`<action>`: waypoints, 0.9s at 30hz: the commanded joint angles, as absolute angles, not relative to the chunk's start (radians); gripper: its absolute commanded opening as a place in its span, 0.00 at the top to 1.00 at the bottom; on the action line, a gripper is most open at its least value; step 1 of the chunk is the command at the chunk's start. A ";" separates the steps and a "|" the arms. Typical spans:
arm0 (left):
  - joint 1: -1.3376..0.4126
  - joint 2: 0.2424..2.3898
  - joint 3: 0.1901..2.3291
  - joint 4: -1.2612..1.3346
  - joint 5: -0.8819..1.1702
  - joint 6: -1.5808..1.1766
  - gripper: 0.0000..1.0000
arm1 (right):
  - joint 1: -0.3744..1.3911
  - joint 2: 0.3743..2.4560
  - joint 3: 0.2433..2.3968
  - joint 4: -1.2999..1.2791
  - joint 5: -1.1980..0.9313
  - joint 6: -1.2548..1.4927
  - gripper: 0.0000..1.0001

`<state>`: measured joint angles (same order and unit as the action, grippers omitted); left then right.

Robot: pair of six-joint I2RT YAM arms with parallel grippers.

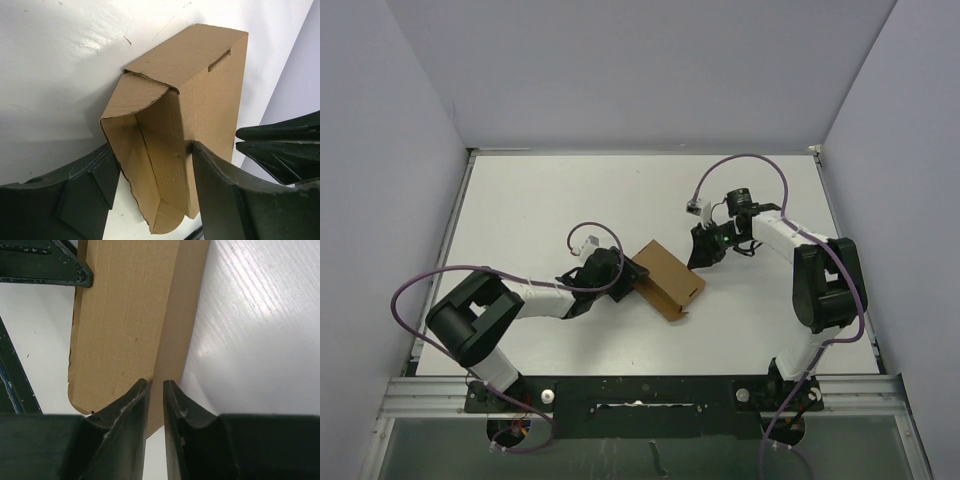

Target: Fold the paper box

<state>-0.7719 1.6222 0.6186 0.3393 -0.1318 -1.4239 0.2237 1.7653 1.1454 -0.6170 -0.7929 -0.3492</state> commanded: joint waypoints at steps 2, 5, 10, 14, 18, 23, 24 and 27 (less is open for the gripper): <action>-0.778 1.669 0.644 0.276 -0.131 -1.411 0.45 | 0.226 1.693 1.205 -0.643 -0.763 -0.426 0.69; -0.777 1.676 0.649 0.275 -0.122 -1.408 0.45 | 0.224 1.641 1.222 -0.687 -0.802 -0.518 0.59; -0.776 1.684 0.660 0.269 -0.109 -1.401 0.45 | 0.235 1.546 1.247 -1.054 -1.068 -1.097 0.56; -0.775 1.686 0.660 0.268 -0.104 -1.399 0.45 | 0.274 1.436 1.099 -1.352 -1.095 -1.796 0.48; -0.773 1.690 0.660 0.270 -0.095 -1.397 0.45 | 0.365 1.313 0.920 -1.184 -0.973 -1.821 0.43; -0.772 1.693 0.657 0.277 -0.086 -1.397 0.46 | 0.475 1.270 0.859 -0.979 -0.848 -1.680 0.56; -0.772 1.692 0.657 0.277 -0.086 -1.397 0.46 | 0.492 1.278 0.859 -0.961 -0.827 -1.664 0.58; -0.772 1.695 0.657 0.280 -0.082 -1.396 0.47 | 0.544 1.288 0.837 -0.894 -0.741 -1.622 0.61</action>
<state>-0.7708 1.6539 0.6479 0.3405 -0.0963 -1.4254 0.4931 1.2957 0.8494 -1.0397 -0.8471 -1.6474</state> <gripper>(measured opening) 0.538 0.404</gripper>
